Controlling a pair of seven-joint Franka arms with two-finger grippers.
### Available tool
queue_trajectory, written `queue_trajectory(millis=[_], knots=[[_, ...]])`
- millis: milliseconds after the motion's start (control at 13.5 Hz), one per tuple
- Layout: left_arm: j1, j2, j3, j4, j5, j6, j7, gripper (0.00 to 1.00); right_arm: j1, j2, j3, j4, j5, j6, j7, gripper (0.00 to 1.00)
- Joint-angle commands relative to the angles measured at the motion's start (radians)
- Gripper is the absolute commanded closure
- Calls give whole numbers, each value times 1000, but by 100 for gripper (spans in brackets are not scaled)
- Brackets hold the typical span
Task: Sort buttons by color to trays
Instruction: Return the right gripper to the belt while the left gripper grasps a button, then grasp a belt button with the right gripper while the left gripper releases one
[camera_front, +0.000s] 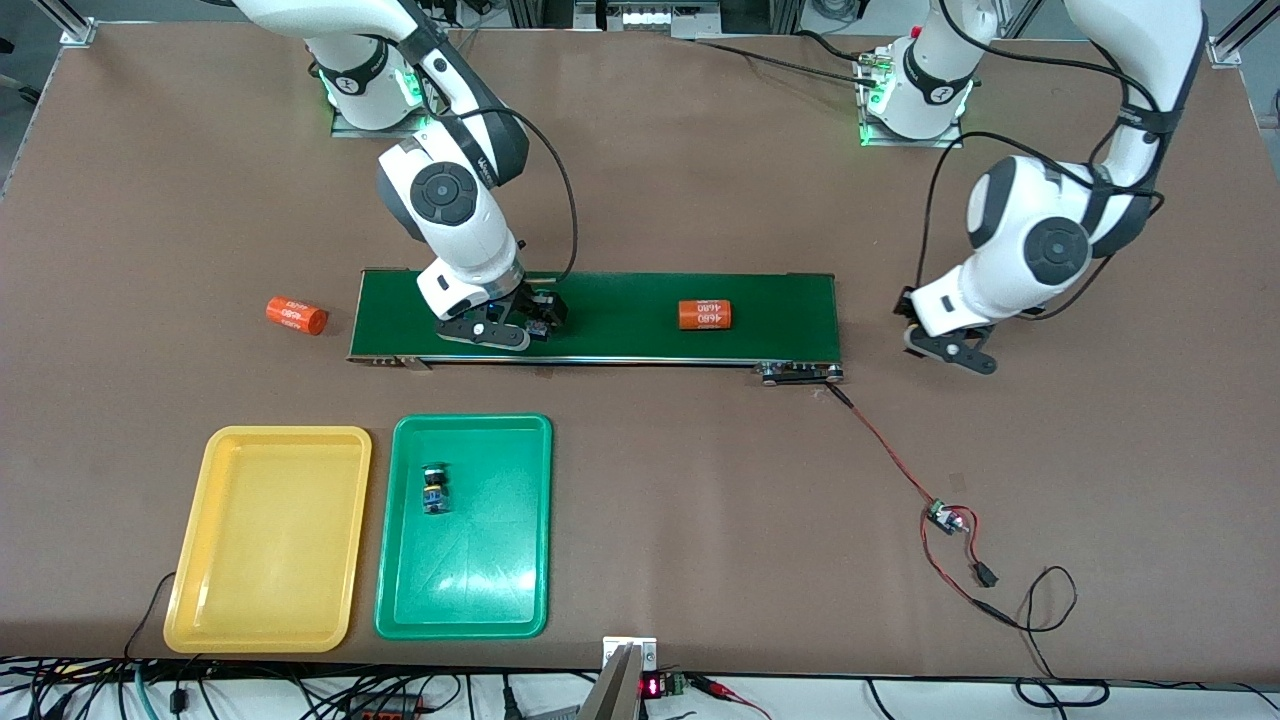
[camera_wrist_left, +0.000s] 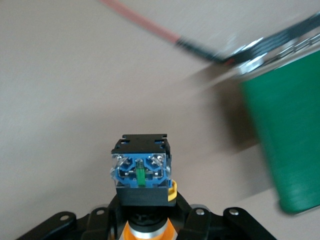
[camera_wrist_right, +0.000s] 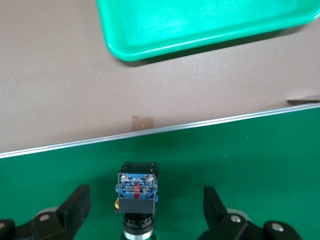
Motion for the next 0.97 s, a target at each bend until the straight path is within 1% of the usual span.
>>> queue_trajectory(millis=[0, 74, 223, 297, 520, 594, 743, 891], knots=[[-15, 6, -85, 61, -27, -25, -102, 100, -3, -16, 6, -34, -20, 23, 28, 0], [-27, 14, -112, 64, -27, -25, -134, 100, -5, -12, 6, -35, -23, 23, 28, 0], [-34, 37, -164, 64, -26, -16, -302, 100, -9, 2, 6, -40, -70, 40, 26, 0], [-44, 52, -178, 64, -27, -11, -347, 100, -11, 8, 4, -47, -84, 61, 26, 3], [-72, 72, -183, 65, -27, -10, -450, 100, -17, 28, 0, -61, -112, 96, 20, 17], [-75, 80, -183, 65, -27, -10, -457, 100, -22, 30, -2, -61, -119, 98, 17, 23], [-76, 109, -182, 88, -27, -8, -472, 100, -26, 34, -2, -60, -119, 101, 13, 40], [-78, 115, -183, 93, -30, -5, -489, 100, -32, 34, -3, -60, -119, 101, 10, 67]])
